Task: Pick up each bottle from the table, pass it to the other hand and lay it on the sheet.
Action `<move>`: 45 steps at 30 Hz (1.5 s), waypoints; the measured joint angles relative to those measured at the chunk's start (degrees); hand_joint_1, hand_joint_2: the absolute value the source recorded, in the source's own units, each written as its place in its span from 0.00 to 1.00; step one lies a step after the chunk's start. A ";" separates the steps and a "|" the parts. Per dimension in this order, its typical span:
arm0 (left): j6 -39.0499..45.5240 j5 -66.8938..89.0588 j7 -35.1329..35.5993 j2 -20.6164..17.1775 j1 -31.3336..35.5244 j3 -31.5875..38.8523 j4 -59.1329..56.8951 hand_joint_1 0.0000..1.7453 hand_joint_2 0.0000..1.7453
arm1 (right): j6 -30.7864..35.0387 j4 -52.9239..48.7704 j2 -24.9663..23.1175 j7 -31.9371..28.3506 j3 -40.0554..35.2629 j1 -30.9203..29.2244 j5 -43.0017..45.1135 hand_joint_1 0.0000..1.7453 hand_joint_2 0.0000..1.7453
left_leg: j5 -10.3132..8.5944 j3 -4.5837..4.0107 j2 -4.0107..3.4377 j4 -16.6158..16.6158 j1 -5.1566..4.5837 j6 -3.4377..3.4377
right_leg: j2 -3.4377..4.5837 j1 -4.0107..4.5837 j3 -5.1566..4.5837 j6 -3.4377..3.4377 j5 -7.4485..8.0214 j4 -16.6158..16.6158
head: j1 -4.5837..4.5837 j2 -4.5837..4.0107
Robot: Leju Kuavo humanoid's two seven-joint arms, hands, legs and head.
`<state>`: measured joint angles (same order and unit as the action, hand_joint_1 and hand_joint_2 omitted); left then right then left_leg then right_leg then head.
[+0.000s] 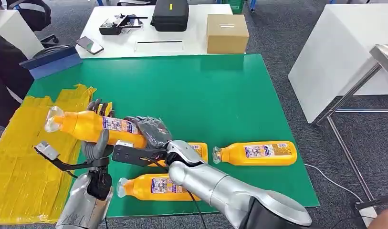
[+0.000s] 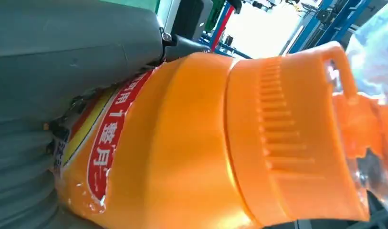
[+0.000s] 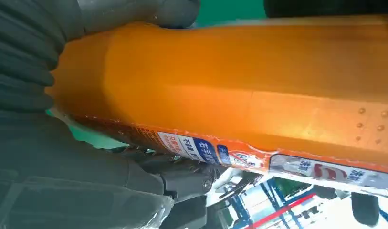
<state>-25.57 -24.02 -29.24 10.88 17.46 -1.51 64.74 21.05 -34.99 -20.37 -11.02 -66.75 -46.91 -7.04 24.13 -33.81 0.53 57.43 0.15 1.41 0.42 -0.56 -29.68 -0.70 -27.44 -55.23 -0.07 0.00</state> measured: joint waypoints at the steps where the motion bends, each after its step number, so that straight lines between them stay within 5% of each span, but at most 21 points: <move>1: 0.02 -0.02 0.00 -0.02 -0.34 0.09 0.42 1.00 1.00 | -0.02 0.00 0.00 0.00 -0.31 -0.01 0.07 1.00 1.00 | 0.00 0.00 -0.01 0.00 0.00 0.00 | 0.00 0.00 0.00 0.00 0.00 0.00 | 0.00 0.00; 17: -0.24 -0.22 0.96 0.09 -2.22 1.38 3.19 1.00 1.00 | -0.02 -0.15 -0.09 0.00 -2.64 -0.12 1.88 1.00 1.00 | 0.00 0.01 -0.02 0.00 0.00 0.00 | 0.00 0.00 -0.04 0.00 0.00 0.00 | 0.00 0.00; 18: -0.28 -0.24 1.01 0.11 -2.22 1.40 3.21 1.00 1.00 | 0.00 -0.15 -0.09 0.00 -2.67 -0.12 1.92 0.35 1.00 | 0.00 0.01 -0.02 0.00 0.00 0.00 | 0.00 0.00 -0.04 0.00 0.00 0.00 | 0.00 0.00; 19: -0.31 -0.24 1.12 0.11 -2.22 1.42 3.21 1.00 1.00 | 0.04 -0.15 -0.09 0.00 -2.67 -0.12 1.92 0.35 1.00 | 0.00 0.01 -0.02 0.00 0.00 0.00 | 0.00 0.00 -0.04 0.00 0.00 0.00 | 0.00 0.00; 20: -0.35 -0.24 1.16 0.13 -2.22 1.46 3.21 1.00 1.00 | 0.19 -0.15 -0.09 0.02 -2.67 -0.12 1.94 0.00 1.00 | 0.00 0.01 -0.02 0.00 0.00 0.00 | 0.00 0.00 -0.04 0.00 0.00 0.00 | 0.00 0.00; 21: -0.39 -0.24 1.18 0.15 -2.22 1.51 3.26 1.00 1.00 | 0.39 -0.15 -0.09 0.02 -2.67 -0.11 1.97 0.00 0.00 | 0.00 0.01 -0.02 0.00 0.00 0.00 | 0.00 0.00 -0.04 0.00 0.00 0.00 | 0.00 0.00; 45: -1.14 0.57 2.51 1.49 -1.72 3.10 3.87 1.00 1.00 | 3.52 0.15 -0.13 -1.90 -2.99 0.38 1.05 0.00 0.00 | 0.00 0.01 -0.03 0.01 0.01 0.00 | 0.00 0.00 -0.07 0.00 0.00 0.00 | 0.00 0.00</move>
<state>-26.71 -23.45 -26.73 12.37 15.75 1.60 68.61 24.57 -34.84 -20.50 -12.92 -69.75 -46.53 -5.99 24.13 -33.79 0.50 57.44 0.15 1.41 0.43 -0.57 -29.75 -0.70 -27.44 -55.23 -0.07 0.00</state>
